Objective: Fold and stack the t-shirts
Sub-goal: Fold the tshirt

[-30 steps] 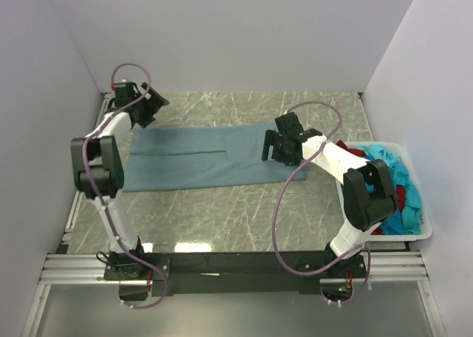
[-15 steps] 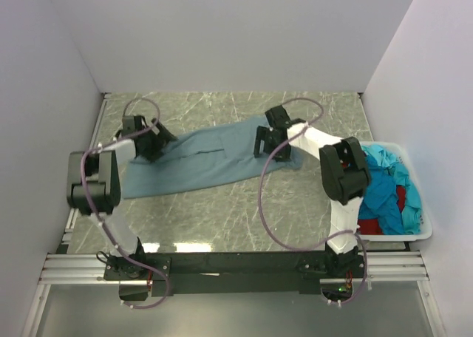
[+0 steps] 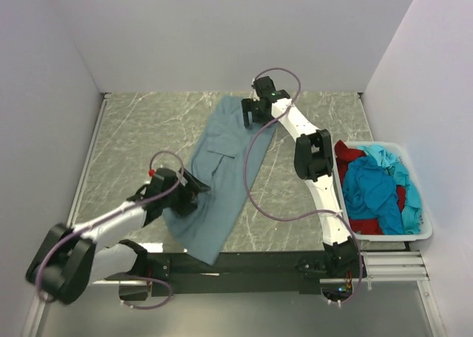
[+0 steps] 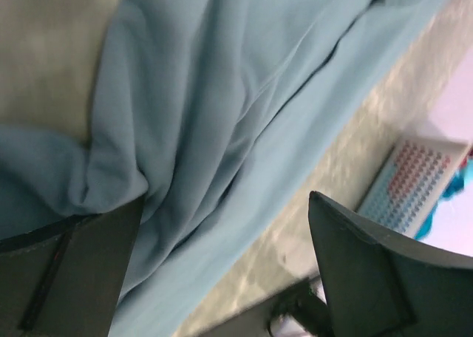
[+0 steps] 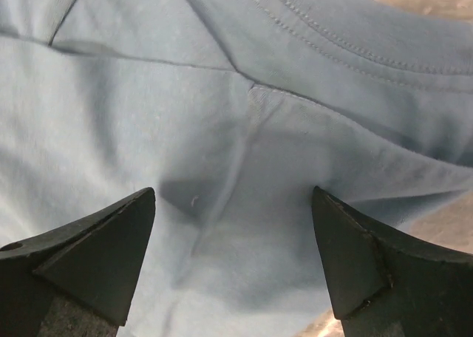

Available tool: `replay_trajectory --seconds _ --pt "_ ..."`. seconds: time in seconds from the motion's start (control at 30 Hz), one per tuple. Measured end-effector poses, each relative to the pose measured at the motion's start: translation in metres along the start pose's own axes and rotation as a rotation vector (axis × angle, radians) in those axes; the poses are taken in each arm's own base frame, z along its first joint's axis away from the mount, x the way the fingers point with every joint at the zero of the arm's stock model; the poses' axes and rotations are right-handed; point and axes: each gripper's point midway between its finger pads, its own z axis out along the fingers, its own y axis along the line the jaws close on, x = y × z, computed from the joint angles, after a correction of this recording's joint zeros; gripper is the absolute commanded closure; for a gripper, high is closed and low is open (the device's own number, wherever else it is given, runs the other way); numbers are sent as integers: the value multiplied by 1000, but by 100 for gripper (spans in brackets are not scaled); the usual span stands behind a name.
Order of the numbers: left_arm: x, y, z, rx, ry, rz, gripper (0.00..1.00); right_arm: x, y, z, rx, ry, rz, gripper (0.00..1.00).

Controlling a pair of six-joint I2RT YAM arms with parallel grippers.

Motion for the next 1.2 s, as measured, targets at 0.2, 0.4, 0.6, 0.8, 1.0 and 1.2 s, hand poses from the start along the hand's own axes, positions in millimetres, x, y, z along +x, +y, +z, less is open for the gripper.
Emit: replay_trajectory --seconds 0.2,0.4,0.6,0.8,1.0,1.2 --pt "48 0 -33 61 22 -97 0 2 -3 0 -3 -6 -79 6" --pt "42 -9 -62 45 -65 -79 1 -8 -5 -16 16 -28 -89 4" --pt "15 -47 -83 17 -167 48 1 -17 8 -92 -20 -111 0 4" --pt "19 -64 -61 45 -124 276 1 47 42 -166 -86 -170 72 4" --pt "46 -62 -24 72 35 483 1 164 99 -151 -197 1 64 4" --pt "62 -44 -2 50 139 584 1 198 100 -118 -159 114 91 4"
